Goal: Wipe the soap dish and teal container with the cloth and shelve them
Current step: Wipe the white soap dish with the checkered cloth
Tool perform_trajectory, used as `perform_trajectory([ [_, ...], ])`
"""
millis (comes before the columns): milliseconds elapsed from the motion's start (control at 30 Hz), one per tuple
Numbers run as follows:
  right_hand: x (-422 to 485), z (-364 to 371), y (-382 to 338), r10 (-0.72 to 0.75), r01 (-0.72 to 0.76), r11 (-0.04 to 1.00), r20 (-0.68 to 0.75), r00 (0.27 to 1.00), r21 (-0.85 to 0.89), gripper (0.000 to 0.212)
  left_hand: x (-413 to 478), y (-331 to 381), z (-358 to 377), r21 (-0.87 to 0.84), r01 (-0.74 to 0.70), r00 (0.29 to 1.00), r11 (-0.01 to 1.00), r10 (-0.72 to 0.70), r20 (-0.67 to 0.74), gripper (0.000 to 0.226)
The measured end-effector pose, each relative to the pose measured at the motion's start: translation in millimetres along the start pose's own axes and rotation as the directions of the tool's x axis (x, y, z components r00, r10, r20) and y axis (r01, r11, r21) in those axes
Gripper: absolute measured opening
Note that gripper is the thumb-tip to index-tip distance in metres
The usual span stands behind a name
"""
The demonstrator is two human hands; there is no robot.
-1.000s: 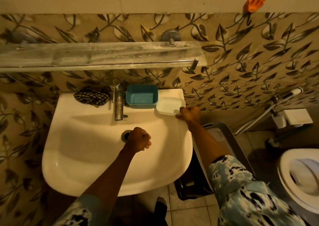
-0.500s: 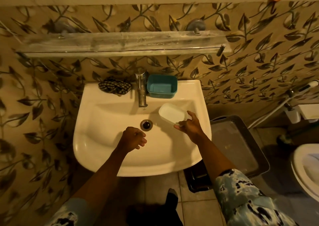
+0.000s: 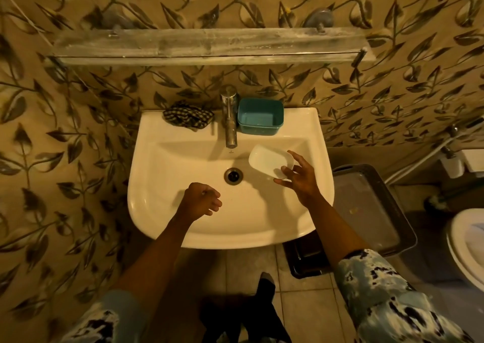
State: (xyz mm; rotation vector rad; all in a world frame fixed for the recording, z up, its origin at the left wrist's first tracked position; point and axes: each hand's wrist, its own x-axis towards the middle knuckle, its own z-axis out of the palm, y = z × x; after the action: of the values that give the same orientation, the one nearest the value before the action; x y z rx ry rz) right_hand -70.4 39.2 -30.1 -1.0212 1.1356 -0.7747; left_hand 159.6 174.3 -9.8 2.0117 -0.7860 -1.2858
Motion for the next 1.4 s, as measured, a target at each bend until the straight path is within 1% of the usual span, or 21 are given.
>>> perform_trajectory([
  [233, -10, -4, -23, -0.111, 0.103, 0.984, -0.044, 0.993, -0.145, 0.05, -7, 1, 11, 0.009, -0.014, 1.0, 1.0, 0.014, -0.009, 0.021],
  [433, -13, 0, -40, -0.248, 0.243, 0.933, 0.017, 0.969, -0.266, 0.048, -10, 10, 13, 0.021, -0.031, 0.999, 0.999, 0.032, -0.028, 0.021],
  [567, -16, 3, -41, -0.305, 0.3, 0.89, 0.042, 0.951, -0.344, 0.045, -10, 18, 15, 0.048, -0.05, 0.998, 0.998, 0.051, -0.032, 0.022],
  [833, -28, 7, -44, -0.421, 0.419, 0.793, 0.099, 0.902, -0.442, 0.041, -16, 20, 16, 0.082, -0.066, 0.997, 0.994, 0.069, -0.038, 0.022],
  [1000, -33, 5, -59, -0.507, 0.498, 0.677, 0.146, 0.849, -0.543, 0.04, -21, 18, 12, 0.091, -0.072, 0.996, 0.993, 0.076, -0.037, 0.023],
  [1067, -35, 5, -66, -0.527, 0.515, 0.639, 0.163, 0.834, -0.571, 0.04, -23, 17, 12, 0.087, -0.069, 0.997, 0.994, 0.072, -0.034, 0.022],
  [1267, -45, 7, -83, -0.588, 0.554, 0.58, 0.164, 0.792, -0.597, 0.04, -29, 18, 12, 0.093, -0.077, 0.997, 0.993, 0.079, -0.024, 0.022],
  [1400, -53, 7, -86, -0.606, 0.541, 0.592, 0.113, 0.787, -0.598, 0.041, -31, 18, 15, 0.105, -0.088, 0.996, 0.991, 0.09, -0.015, 0.023],
])
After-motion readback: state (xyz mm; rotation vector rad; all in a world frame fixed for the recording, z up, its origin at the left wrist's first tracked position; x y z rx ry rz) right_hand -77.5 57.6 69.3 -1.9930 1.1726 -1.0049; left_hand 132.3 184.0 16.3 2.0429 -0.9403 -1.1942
